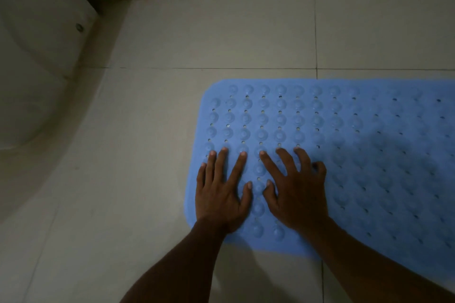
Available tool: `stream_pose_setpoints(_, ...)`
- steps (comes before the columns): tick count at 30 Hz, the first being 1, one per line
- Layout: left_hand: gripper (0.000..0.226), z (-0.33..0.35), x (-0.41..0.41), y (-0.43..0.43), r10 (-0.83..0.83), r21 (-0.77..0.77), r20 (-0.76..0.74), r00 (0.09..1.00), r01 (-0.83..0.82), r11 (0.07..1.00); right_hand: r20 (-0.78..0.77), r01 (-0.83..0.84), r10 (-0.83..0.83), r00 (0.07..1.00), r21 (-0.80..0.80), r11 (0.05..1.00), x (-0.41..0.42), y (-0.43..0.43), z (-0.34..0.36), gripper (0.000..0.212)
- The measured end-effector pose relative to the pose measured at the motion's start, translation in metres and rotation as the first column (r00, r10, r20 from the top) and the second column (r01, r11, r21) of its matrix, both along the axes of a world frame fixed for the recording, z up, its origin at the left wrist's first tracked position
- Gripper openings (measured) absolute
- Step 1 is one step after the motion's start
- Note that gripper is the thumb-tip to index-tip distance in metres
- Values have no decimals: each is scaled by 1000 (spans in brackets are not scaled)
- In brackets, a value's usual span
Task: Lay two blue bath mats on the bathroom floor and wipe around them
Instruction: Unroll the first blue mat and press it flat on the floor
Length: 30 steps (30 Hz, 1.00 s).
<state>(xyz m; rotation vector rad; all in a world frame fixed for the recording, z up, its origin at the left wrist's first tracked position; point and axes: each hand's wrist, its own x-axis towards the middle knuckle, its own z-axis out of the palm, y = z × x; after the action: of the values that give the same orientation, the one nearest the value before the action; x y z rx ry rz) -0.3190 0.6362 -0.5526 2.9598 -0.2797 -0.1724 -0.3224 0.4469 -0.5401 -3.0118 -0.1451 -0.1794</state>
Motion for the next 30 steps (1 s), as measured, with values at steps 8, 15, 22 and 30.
stream_pose_setpoints(8, 76, 4, 5, -8, 54, 18, -35, 998, -53, 998, -74, -12, 10, 997, -24, 1000, 1, 1, -1, 69)
stream_pose_setpoints(15, 77, 15, 10, -15, 80, 13, -142, 987, -79, 997, -82, -11, 9, 997, -28, 1000, 2, 2, -4, 70)
stream_pose_setpoints(22, 76, -1, 6, -14, 69, 20, -36, 997, -68, 997, -49, -10, 10, 999, 5, 1000, 0, 1, -6, 68)
stream_pose_setpoints(30, 70, 4, -4, -29, 123, 41, -38, 992, -122, 992, 0, -23, 23, 1000, 71, 997, -16, -7, -17, 57)
